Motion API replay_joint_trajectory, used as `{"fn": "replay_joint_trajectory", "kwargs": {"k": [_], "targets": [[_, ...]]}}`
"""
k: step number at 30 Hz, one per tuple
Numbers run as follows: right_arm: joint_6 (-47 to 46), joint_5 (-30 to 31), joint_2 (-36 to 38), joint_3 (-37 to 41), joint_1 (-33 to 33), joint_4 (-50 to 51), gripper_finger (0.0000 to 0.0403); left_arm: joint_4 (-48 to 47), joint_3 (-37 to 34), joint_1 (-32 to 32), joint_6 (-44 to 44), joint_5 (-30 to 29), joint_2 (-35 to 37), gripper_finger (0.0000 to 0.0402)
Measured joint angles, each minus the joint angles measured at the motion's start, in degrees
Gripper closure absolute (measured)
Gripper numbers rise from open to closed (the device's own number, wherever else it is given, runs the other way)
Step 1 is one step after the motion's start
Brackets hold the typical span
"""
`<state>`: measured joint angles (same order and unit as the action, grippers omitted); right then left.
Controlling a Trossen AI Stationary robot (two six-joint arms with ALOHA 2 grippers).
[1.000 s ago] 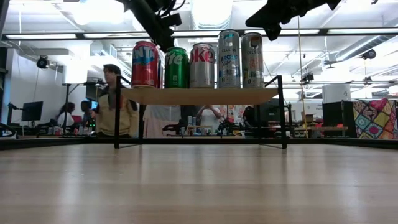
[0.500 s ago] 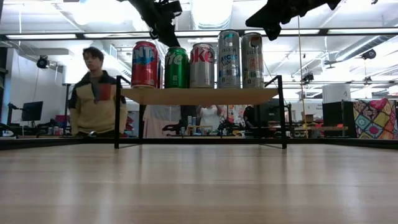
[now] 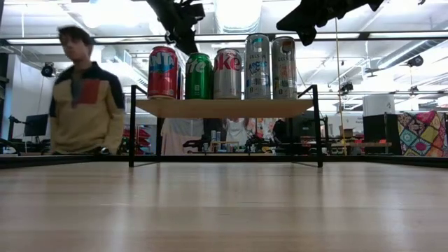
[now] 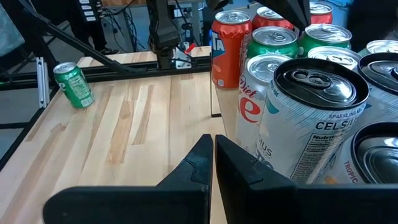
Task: Place canned beverage on shelf
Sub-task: Adjust the soda cans on the shelf
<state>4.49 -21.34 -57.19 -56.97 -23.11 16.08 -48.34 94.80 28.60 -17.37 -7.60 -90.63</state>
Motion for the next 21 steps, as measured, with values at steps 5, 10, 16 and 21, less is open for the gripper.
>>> {"fn": "replay_joint_trajectory", "kwargs": {"k": [5,10,16,21], "targets": [[0.02,0.0,0.0,0.0,0.0,0.0,0.0394,-1.31,0.0,-1.28,0.71,-0.05,0.0,0.0402],[0.03,0.0,0.0,0.0,0.0,-0.02,0.0394,-2.8,0.0,-2.59,1.65,-0.03,0.0,0.0402],[0.03,0.0,0.0,0.0,0.0,-0.04,0.0394,-2.92,0.0,-3.19,1.94,-2.16,0.0,0.0402],[0.03,0.0,0.0,0.0,0.0,-0.04,0.0394,-3.33,0.0,-3.47,1.95,-3.89,0.52,0.0402]]}}
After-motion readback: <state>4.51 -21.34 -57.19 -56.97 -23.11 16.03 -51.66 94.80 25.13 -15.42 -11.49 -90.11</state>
